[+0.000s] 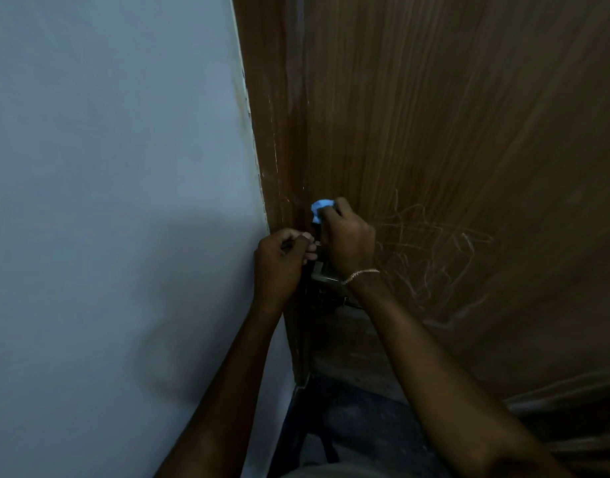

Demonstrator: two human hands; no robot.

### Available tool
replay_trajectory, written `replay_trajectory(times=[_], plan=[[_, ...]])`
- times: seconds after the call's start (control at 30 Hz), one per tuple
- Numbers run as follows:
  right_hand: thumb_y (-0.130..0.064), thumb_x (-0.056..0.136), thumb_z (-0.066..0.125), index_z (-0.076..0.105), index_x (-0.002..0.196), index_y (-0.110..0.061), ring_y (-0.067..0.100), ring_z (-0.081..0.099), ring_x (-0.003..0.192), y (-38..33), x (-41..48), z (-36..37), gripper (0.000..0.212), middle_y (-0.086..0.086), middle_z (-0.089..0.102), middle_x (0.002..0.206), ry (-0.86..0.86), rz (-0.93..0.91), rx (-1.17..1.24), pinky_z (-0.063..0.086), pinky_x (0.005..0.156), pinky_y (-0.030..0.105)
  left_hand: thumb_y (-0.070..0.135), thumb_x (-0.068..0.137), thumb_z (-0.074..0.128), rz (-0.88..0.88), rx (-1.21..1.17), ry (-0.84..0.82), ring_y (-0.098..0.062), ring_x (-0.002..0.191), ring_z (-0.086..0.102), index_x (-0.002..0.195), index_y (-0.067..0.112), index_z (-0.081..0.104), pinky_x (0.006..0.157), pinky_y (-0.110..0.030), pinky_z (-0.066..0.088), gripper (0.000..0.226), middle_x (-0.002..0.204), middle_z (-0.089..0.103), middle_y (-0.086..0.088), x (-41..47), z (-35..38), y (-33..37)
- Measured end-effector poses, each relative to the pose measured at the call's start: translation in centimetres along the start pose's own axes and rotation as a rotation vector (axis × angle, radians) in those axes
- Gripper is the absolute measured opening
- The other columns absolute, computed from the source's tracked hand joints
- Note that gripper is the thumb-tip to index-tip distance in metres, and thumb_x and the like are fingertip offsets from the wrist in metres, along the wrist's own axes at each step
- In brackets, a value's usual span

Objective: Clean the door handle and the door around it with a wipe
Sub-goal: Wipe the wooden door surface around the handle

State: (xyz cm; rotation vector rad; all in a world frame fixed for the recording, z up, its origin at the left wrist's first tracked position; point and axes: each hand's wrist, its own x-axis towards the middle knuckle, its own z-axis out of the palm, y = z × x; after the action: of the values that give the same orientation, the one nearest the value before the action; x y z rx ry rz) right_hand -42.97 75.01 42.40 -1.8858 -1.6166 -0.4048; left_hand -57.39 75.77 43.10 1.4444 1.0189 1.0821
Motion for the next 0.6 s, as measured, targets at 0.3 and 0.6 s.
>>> replay_trajectory(times=[0.3, 0.6], plan=[[-0.017, 0.093, 0.059, 0.066, 0.109, -0.013, 0.013, 0.061, 0.077, 0.2, 1.7, -1.5, 0.017, 0.002, 0.060, 0.105, 0.184, 0.032, 0.107, 0.055, 0.060, 0.029, 0.022, 0.096, 0.058, 0.000, -0.001, -0.019, -0.016, 0.074, 0.073, 0.091, 0.015, 0.073, 0.064, -0.018, 0.055, 0.017, 0.082, 0.075, -0.001, 0.0, 0.4, 0.5], [-0.014, 0.087, 0.062, 0.068, 0.098, -0.019, 0.010, 0.058, 0.076, 3.2, 0.2, -4.0, 0.014, -0.003, 0.058, 0.098, 0.370, 0.251, 0.213, 0.048, 0.060, 0.025, 0.018, 0.096, 0.058, -0.033, -0.027, -0.021, -0.019, 0.074, 0.073, 0.091, 0.011, 0.074, 0.063, -0.019, 0.055, 0.018, 0.082, 0.075, -0.005, -0.3, 0.5, 0.2]])
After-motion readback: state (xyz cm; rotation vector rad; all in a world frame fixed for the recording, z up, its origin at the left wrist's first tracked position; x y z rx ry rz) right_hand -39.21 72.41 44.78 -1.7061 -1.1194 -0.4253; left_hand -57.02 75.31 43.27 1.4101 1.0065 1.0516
